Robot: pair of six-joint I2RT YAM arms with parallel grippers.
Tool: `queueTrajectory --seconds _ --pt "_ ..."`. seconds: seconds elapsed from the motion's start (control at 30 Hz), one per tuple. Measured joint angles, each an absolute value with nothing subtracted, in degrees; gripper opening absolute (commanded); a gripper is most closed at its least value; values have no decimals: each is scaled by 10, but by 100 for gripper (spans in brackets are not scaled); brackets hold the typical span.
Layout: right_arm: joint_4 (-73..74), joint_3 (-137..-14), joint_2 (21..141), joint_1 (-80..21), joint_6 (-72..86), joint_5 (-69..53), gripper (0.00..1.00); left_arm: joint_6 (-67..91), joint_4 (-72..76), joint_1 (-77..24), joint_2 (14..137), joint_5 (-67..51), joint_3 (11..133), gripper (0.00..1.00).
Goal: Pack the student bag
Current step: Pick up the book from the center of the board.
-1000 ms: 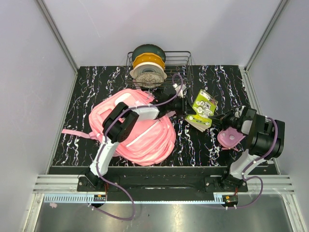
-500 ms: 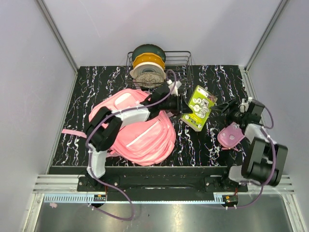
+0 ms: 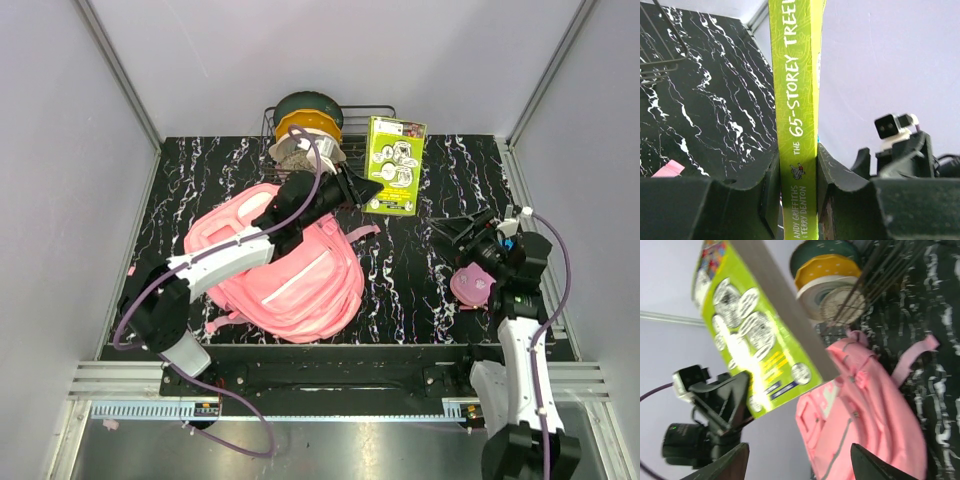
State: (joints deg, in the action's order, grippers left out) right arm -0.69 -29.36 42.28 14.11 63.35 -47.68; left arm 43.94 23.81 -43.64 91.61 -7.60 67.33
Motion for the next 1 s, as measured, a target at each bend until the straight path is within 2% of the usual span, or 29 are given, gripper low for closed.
queueTrajectory --seconds 0.2,0.43,0.7,1.0 --pt "-78 -280 389 57 731 -411 86 450 259 -458 917 -14 671 0" --pt "-159 -272 471 -62 784 -333 88 451 270 -477 917 7 671 0" --pt "-245 -270 552 -77 810 -281 88 451 266 -477 915 3 671 0" --pt "-345 -280 637 -79 830 -297 86 439 226 -472 903 -7 672 0"
